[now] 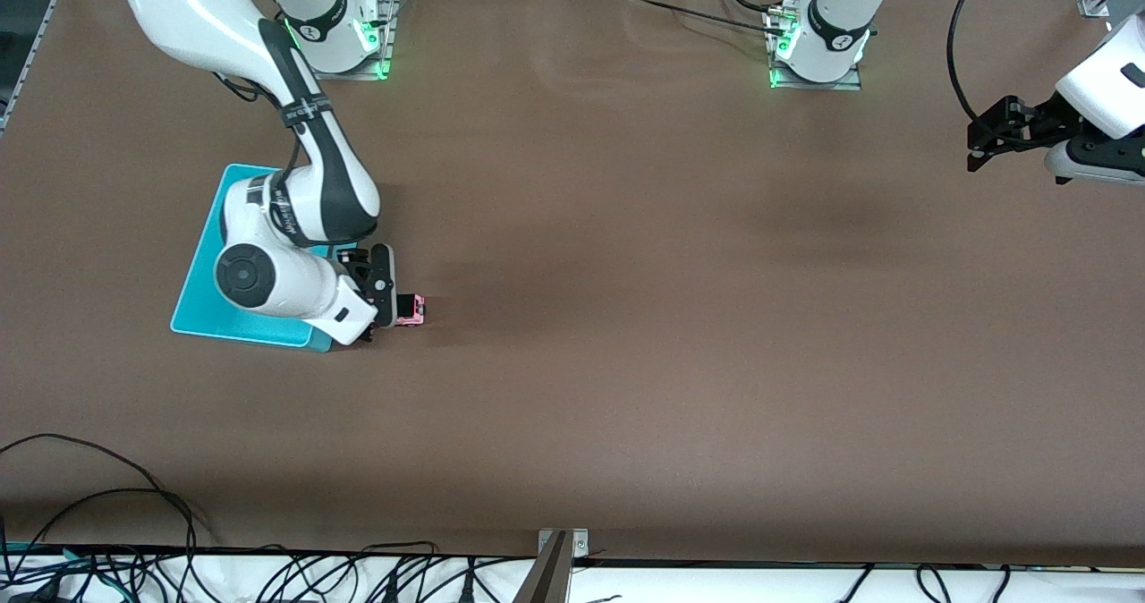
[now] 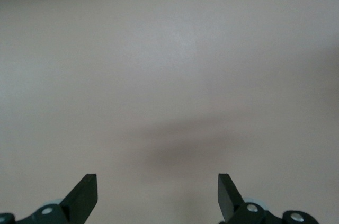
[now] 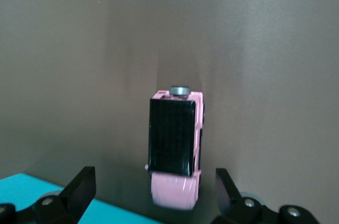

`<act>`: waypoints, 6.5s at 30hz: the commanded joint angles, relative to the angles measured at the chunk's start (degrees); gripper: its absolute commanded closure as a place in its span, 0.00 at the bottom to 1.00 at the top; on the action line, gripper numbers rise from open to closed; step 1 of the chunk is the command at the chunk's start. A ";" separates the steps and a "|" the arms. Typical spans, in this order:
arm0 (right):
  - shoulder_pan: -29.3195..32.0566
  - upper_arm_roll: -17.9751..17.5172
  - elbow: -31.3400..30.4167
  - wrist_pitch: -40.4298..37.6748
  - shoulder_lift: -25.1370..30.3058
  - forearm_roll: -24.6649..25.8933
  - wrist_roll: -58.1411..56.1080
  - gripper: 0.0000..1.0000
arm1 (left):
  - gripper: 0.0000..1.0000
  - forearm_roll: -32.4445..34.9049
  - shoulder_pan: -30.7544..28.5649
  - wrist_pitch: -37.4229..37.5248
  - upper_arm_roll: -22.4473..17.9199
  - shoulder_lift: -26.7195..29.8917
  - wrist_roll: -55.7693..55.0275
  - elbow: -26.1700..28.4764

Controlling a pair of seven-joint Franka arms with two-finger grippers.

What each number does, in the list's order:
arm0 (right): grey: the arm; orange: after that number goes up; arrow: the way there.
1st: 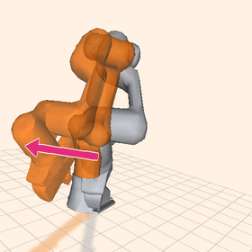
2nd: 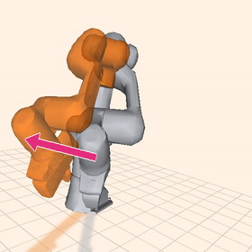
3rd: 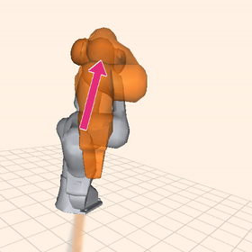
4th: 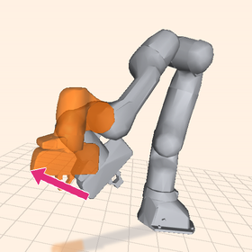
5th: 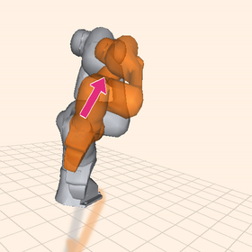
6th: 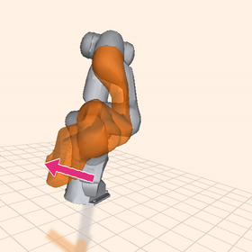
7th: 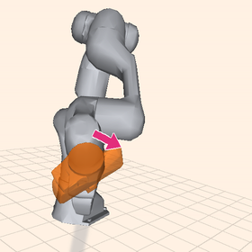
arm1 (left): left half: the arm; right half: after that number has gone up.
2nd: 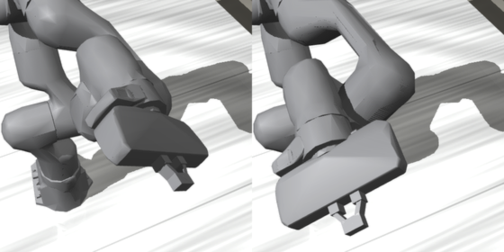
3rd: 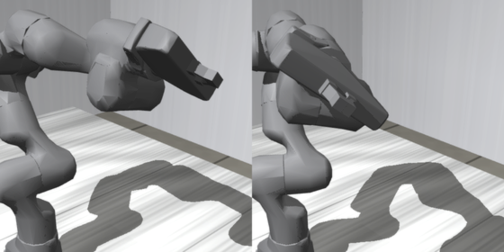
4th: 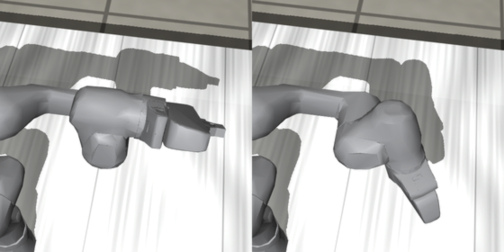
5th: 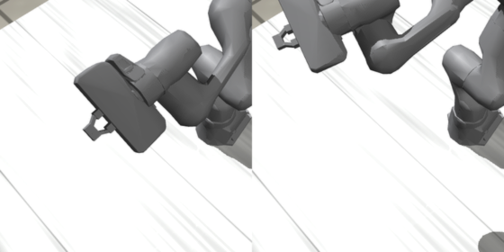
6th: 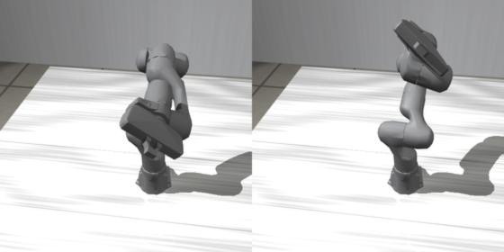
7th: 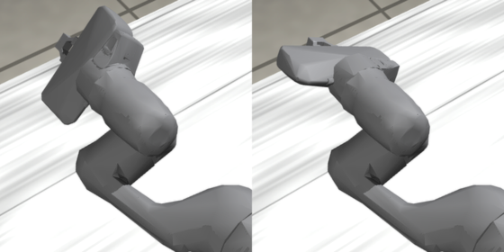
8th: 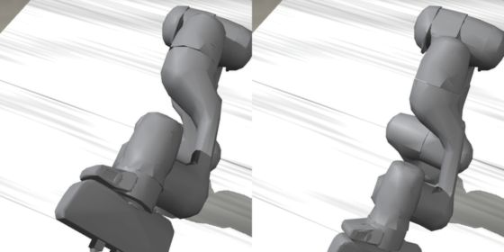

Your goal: Wind and store pink jeep toy

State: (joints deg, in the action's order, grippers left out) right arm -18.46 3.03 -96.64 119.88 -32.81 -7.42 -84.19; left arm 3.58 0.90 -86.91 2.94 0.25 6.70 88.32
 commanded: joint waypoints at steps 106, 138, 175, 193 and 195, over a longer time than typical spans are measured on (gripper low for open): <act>3.26 15.51 -34.32 10.55 15.32 -11.13 -17.68 0.00 | 0.00 -2.35 -2.13 1.74 0.05 -4.29 -0.28 -7.54; 3.17 16.57 3.72 -19.06 17.60 -7.35 18.51 0.00 | 0.00 -2.44 -2.31 1.74 -0.12 -4.29 -0.19 -7.63; 0.27 15.07 12.62 -34.28 26.65 7.24 76.61 0.00 | 0.00 -2.44 -2.22 1.74 -0.12 -4.29 -0.19 -7.54; 0.27 12.96 -2.42 -27.33 38.35 8.65 80.15 0.00 | 0.00 -2.44 -2.13 1.74 -0.04 -4.29 -0.28 -7.54; 0.36 12.96 -1.80 -27.24 37.91 8.65 80.15 0.00 | 0.00 -2.44 -2.05 1.74 -0.04 -4.29 -0.28 -7.63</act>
State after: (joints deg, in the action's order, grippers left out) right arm -17.92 16.52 -95.20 90.82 1.96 -0.05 -5.04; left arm 0.19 -1.34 -86.10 2.80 -3.13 6.07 82.83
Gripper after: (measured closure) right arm 0.000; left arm 0.000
